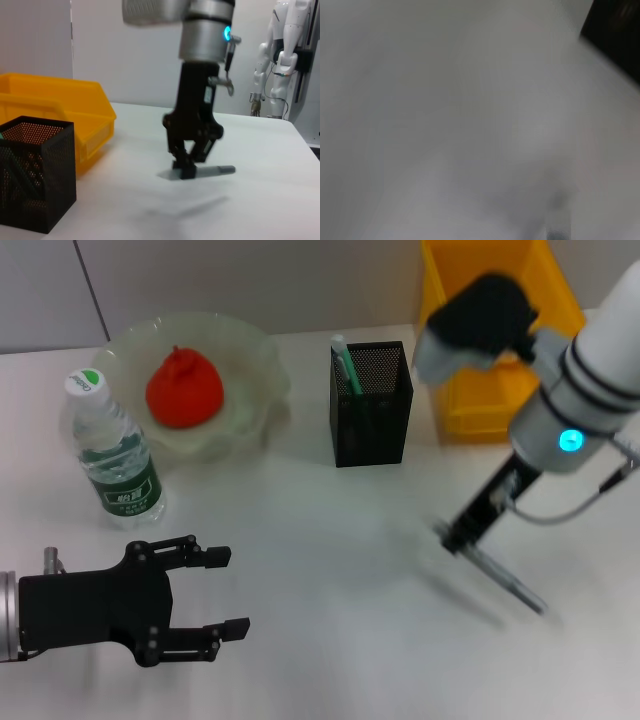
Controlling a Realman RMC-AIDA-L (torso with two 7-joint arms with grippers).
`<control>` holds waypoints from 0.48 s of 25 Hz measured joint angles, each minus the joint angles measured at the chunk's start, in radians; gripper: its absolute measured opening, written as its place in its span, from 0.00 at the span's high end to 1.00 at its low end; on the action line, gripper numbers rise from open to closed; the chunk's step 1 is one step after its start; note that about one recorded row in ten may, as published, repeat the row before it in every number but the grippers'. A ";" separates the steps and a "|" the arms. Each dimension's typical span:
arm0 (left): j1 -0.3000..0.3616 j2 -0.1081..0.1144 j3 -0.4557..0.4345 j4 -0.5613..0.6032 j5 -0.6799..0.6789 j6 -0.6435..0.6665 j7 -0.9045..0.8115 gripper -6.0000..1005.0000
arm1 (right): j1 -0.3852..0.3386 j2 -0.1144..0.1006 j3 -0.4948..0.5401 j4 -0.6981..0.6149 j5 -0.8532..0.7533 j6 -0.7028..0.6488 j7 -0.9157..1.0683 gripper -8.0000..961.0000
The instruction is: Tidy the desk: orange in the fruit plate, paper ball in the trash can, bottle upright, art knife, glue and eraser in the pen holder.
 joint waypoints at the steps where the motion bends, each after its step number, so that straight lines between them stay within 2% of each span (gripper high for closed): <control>1: -0.001 0.000 0.000 0.000 0.000 0.000 -0.001 0.20 | 0.000 -0.001 0.033 -0.015 0.014 0.000 -0.017 0.84; 3: -0.004 0.000 0.000 0.000 0.000 0.000 -0.001 0.20 | -0.003 -0.001 0.105 -0.041 0.051 0.000 -0.060 0.84; 4: -0.005 0.000 0.000 -0.001 0.000 0.000 -0.001 0.20 | -0.011 -0.001 0.181 -0.066 0.101 0.008 -0.116 0.84; 5: -0.007 0.000 0.000 -0.001 0.000 0.000 -0.001 0.20 | -0.011 -0.001 0.181 -0.066 0.101 0.008 -0.116 0.84; 6: -0.007 0.000 0.000 -0.002 -0.001 0.000 -0.001 0.20 | -0.025 -0.002 0.252 -0.084 0.159 0.019 -0.177 0.84; 7: -0.007 0.000 0.000 -0.003 -0.004 0.001 -0.001 0.20 | -0.025 -0.002 0.252 -0.084 0.159 0.019 -0.177 0.84; 8: -0.008 -0.001 0.000 -0.004 -0.004 0.001 -0.001 0.20 | -0.034 -0.002 0.294 -0.089 0.205 0.028 -0.222 0.84; 9: -0.009 -0.001 0.000 -0.004 -0.005 0.001 -0.001 0.20 | -0.054 -0.002 0.385 -0.088 0.304 0.047 -0.322 0.84; 10: -0.009 -0.001 0.000 -0.004 -0.005 0.001 -0.001 0.20 | -0.054 -0.002 0.385 -0.088 0.304 0.047 -0.322 0.84; 11: -0.011 -0.002 0.000 -0.005 -0.006 0.001 -0.001 0.20 | -0.076 -0.003 0.463 -0.067 0.408 0.075 -0.428 0.84; 12: -0.012 -0.002 0.000 -0.006 -0.006 0.001 -0.002 0.20 | -0.076 -0.003 0.463 -0.067 0.408 0.075 -0.428 0.84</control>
